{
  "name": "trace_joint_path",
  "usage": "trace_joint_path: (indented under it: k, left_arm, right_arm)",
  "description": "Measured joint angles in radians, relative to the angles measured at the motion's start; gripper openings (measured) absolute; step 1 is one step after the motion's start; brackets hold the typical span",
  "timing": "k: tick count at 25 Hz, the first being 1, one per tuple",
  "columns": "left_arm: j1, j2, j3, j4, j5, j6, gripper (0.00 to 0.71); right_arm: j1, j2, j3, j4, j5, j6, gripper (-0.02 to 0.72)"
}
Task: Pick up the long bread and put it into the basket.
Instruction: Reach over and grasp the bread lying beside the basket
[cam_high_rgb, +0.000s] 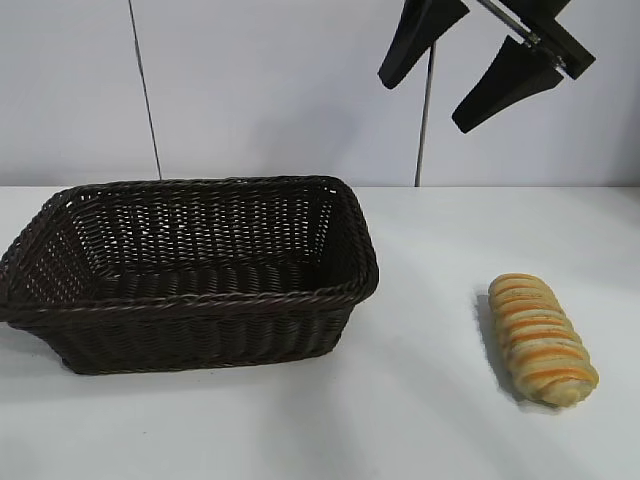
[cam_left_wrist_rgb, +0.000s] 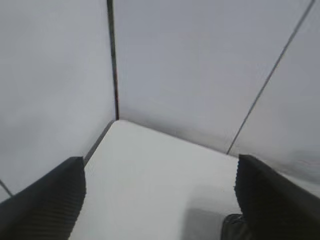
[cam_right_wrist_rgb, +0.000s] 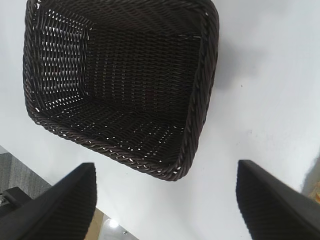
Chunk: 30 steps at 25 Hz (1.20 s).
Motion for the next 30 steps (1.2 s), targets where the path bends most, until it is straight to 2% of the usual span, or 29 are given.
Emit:
trace_joint_path:
  k: [3,8,12,16,23,30]
  left_arm:
    - [0.000,-0.182,0.143,-0.001,0.003,0.007,0.594]
    - [0.000,-0.428,0.474,-0.001,0.008,0.007,0.594]
    - [0.000,-0.518,0.718,-0.001,0.011,0.007,0.594]
    - [0.000,-0.522,0.907,-0.001,0.011,0.007,0.594]
    - [0.000,-0.522,1.102,0.010,0.008,-0.024,0.594]
    - [0.000,-0.522,1.162,0.022,0.007,-0.028,0.594]
  right_arm:
    - [0.000,0.000,0.000,0.000,0.000,0.000,0.536]
    - [0.000,0.000,0.000,0.000,0.000,0.000,0.536]
    - [0.000,0.000,0.000,0.000,0.000,0.000,0.536]
    - [0.000,0.000,0.000,0.000,0.000,0.000,0.536]
    - [0.000,0.000,0.000,0.000,0.000,0.000,0.536]
    - [0.000,0.000,0.000,0.000,0.001,0.000,0.536]
